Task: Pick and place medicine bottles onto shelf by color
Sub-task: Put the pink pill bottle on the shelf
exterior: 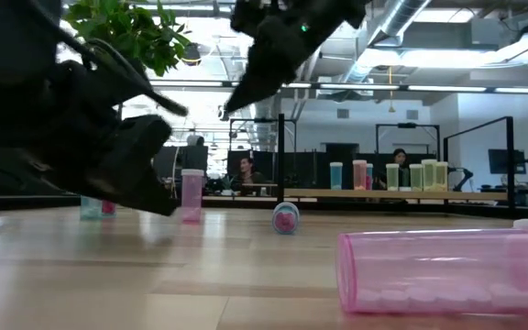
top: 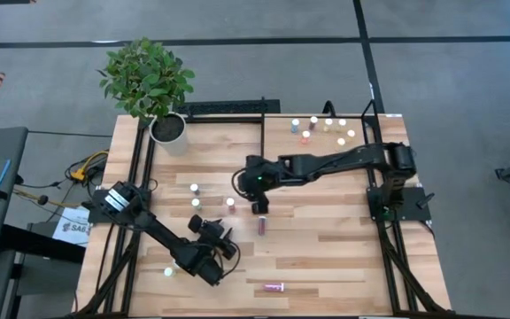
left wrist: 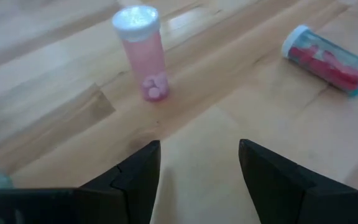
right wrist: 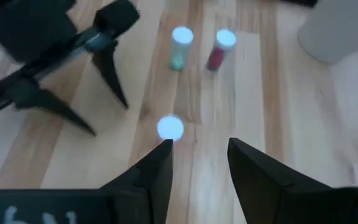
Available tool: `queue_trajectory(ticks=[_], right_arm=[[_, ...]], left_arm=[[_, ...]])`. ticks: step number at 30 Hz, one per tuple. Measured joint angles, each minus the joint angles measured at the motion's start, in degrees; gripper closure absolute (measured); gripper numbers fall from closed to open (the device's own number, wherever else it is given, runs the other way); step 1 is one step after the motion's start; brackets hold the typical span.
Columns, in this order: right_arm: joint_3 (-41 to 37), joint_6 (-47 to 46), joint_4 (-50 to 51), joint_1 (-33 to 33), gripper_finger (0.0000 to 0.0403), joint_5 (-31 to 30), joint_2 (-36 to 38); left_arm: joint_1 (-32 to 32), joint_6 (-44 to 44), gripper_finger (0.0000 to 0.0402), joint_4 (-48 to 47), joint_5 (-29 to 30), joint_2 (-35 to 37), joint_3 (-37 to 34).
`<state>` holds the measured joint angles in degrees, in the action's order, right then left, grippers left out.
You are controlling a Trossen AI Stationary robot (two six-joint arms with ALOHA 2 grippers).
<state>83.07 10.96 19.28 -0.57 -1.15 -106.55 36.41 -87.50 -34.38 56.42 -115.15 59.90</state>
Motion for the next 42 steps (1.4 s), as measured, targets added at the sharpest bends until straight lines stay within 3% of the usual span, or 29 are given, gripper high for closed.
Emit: queue_trajectory(ticks=[9,21,28,42], right_arm=[[1.2,-5.6,-5.5,-0.3,0.0221,3.5,-5.0],[1.2,-11.2,-9.0,-0.3,0.0153,3.4,-5.7],[1.1,-17.3,-11.3,-0.3,0.0158,2.8,-10.4],[1.3,-19.8,-15.9,0.0,0.0160,2.8,-13.5]], left_arm=[[1.8,-4.5,0.0196,-7.9,-3.4,1.5,-0.1],[3.2,-7.8,0.0196,-13.0,-5.5,2.1,-0.1],[3.4,-8.2,0.0196,-14.0,-5.7,2.3,-0.1],[3.7,-9.4,0.0196,-15.3,-7.0,2.4,-0.1]])
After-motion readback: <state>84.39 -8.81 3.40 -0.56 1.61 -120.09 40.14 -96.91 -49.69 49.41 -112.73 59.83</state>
